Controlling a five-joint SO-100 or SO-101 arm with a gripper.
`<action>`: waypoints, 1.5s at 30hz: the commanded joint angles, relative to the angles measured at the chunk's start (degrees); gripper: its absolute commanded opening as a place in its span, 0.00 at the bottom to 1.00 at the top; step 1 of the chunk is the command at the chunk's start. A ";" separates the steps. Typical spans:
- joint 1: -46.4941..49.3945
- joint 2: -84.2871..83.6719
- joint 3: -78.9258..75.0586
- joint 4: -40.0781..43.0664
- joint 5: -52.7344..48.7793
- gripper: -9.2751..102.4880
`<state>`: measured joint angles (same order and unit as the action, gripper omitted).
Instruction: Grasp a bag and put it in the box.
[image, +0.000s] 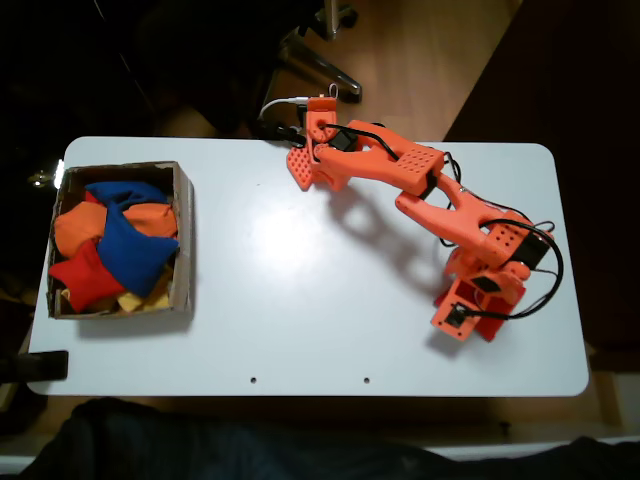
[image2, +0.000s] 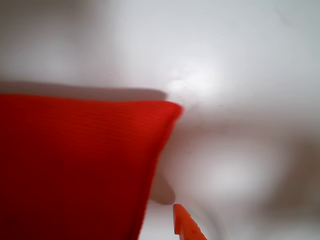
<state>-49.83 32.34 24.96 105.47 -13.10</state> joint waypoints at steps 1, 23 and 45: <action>0.35 0.26 -1.49 0.26 -0.62 0.80; 1.49 0.26 5.10 1.67 -3.34 0.63; 2.29 0.88 12.92 1.67 -6.86 0.42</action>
<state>-48.34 33.93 32.96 105.47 -19.42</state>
